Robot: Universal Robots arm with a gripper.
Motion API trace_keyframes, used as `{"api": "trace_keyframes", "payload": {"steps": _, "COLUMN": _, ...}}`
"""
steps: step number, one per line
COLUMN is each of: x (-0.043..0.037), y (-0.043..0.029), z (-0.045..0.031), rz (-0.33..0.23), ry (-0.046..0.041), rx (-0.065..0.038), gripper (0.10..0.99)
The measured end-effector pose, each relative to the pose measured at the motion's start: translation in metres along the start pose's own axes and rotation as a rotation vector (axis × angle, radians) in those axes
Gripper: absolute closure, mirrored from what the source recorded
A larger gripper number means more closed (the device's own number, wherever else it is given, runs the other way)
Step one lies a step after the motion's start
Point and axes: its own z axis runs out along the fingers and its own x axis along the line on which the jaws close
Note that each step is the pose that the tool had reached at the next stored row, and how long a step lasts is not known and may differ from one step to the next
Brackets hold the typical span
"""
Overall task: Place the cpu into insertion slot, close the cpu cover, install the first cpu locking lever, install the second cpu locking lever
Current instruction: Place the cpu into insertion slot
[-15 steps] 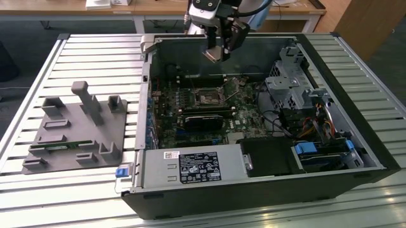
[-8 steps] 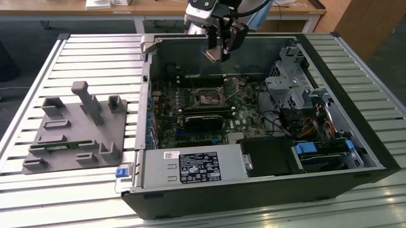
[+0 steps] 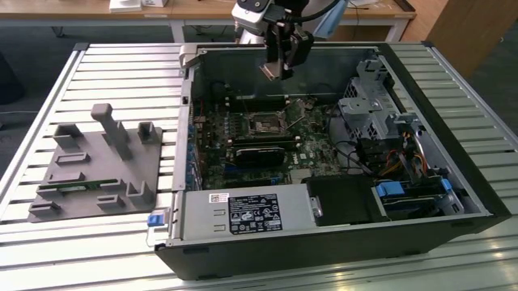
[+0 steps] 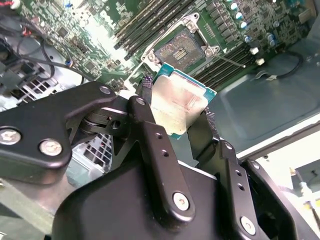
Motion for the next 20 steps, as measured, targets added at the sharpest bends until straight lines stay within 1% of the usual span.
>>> {"api": "trace_keyframes", "payload": {"steps": 12, "x": 0.0, "y": -0.0001, "z": 0.001, "rz": 0.16, "ry": -0.0134, "rx": -0.001, "gripper": 0.553}}
{"api": "trace_keyframes", "payload": {"steps": 20, "x": 0.0, "y": -0.0001, "z": 0.0018, "rz": 0.255, "ry": -0.0206, "rx": -0.002, "gripper": 0.553}}
